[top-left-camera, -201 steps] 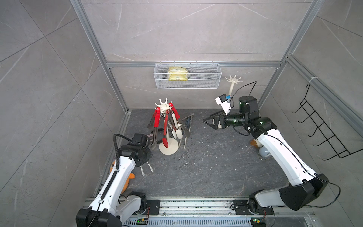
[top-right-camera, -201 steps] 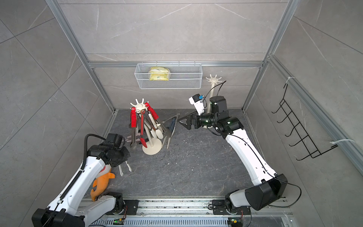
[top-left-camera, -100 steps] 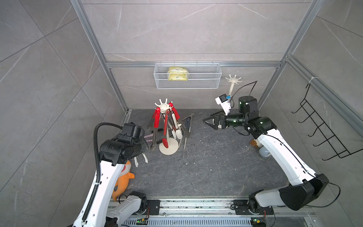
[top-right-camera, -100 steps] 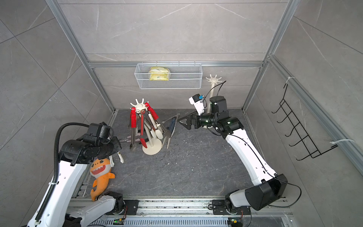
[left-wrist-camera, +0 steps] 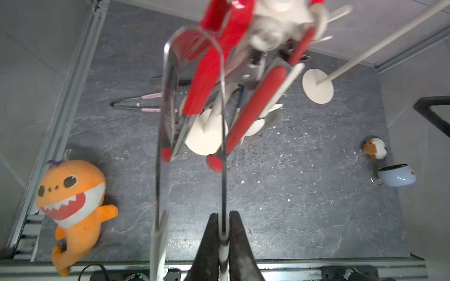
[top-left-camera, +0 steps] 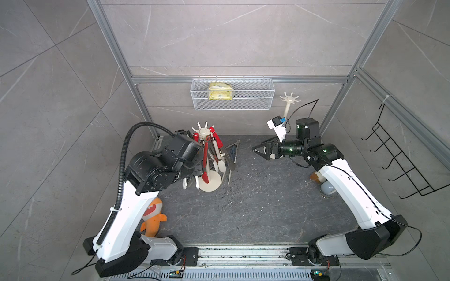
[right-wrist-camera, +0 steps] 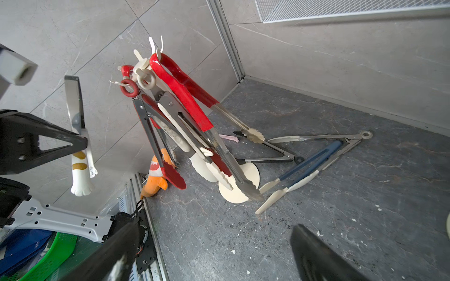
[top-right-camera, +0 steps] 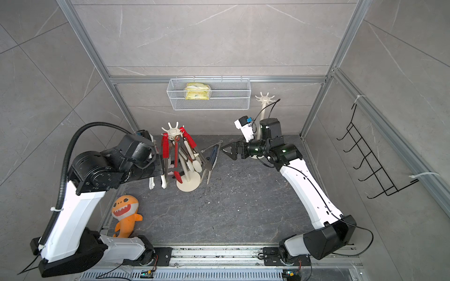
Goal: Hang food tongs on kitchen utensil racks
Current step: Place the food tongs at the center of the board.
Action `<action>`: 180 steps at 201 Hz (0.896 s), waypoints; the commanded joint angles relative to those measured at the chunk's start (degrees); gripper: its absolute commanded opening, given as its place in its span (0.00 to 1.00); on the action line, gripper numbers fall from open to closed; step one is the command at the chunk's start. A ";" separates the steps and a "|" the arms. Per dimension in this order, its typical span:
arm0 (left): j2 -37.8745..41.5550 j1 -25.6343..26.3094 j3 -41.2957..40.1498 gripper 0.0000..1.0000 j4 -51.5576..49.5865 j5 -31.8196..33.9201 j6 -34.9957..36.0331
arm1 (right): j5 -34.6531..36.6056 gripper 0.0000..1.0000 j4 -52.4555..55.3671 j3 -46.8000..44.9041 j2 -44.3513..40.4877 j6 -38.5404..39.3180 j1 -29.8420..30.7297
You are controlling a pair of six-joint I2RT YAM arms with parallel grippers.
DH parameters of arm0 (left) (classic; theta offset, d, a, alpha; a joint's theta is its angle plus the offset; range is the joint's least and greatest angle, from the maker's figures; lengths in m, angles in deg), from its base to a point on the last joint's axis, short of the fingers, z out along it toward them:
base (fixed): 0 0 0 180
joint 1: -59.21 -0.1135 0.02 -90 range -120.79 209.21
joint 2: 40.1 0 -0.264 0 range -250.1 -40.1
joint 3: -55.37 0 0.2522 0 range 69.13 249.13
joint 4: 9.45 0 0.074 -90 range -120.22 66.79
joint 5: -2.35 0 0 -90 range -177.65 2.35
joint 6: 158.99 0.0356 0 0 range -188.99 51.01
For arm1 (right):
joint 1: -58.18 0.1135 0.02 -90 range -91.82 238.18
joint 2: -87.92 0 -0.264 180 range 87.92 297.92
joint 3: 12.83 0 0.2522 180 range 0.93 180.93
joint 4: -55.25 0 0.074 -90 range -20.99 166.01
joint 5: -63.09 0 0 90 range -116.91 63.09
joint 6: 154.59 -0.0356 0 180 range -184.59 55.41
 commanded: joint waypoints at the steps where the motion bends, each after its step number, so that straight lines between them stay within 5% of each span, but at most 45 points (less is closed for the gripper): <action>1: -3.13 4.25 5.06 0.04 -5.90 2.22 -3.89 | 2.16 1.00 2.88 1.58 -0.13 1.53 0.06; 54: -12.84 12.21 8.74 0.05 2.50 -3.61 -7.06 | 6.16 1.00 5.00 1.29 -0.37 0.36 -1.13; 113: -19.33 13.19 0.20 0.03 17.58 -13.42 -8.67 | 19.10 1.00 10.43 -1.80 -2.60 -2.58 -6.72; 180: -28.06 13.60 -8.05 0.02 26.59 -20.27 -8.13 | 21.32 1.00 3.91 -12.47 -4.84 -4.93 -14.92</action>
